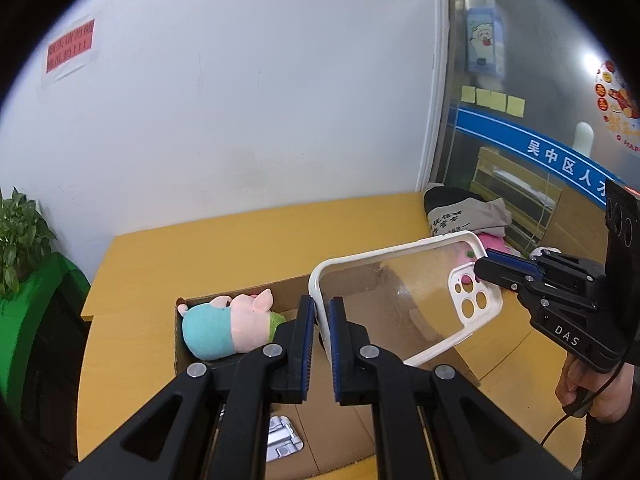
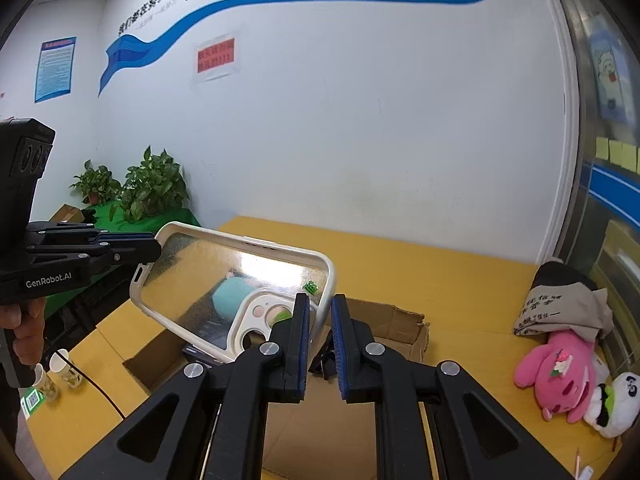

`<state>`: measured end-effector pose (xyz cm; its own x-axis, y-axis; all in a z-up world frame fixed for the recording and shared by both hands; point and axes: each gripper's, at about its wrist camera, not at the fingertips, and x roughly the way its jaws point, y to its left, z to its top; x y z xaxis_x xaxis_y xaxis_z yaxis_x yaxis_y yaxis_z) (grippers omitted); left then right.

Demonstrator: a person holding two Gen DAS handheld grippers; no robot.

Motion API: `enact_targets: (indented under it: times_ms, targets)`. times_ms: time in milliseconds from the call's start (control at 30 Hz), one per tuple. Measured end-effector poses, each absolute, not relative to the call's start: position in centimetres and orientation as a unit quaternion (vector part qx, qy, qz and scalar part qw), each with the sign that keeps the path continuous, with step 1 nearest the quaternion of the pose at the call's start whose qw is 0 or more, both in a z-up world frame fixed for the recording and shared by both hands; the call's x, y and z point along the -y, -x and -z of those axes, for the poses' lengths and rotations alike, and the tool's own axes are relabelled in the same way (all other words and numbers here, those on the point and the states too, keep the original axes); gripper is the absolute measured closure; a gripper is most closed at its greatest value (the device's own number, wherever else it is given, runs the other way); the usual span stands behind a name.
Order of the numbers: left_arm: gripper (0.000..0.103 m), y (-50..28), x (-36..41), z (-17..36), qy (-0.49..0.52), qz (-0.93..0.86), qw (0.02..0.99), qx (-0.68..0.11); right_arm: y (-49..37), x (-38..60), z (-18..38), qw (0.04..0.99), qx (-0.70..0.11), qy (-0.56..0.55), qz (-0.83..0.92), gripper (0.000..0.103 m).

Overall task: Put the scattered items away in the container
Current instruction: 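Lift the phone case with the left gripper and carry it over the box, then lower the phone case into the box and open the left gripper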

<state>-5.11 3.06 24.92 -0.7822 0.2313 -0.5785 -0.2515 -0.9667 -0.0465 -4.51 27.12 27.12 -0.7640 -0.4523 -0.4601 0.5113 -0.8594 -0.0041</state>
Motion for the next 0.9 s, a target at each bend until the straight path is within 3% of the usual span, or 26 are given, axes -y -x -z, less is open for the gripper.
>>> enact_targets:
  times_ms: [200, 633, 900]
  targets:
    - [0.096, 9.7, -2.5, -19.8, 0.36, -0.923, 0.135, 0.003, 9.5, -26.4, -22.8, 0.257, -0.053, -0.282, 0.923, 0.091]
    - [0.097, 17.5, -1.9, -6.5, 0.501, -0.856, 0.125, 0.028, 17.7, -25.4, -7.4, 0.237, -0.046, -0.454, 0.858, 0.091]
    - [0.098, 18.7, -2.1, -1.5, 0.557, -0.822, 0.116, 0.034, 19.0, -24.7, -4.1, 0.218, -0.056, -0.51, 0.83, 0.091]
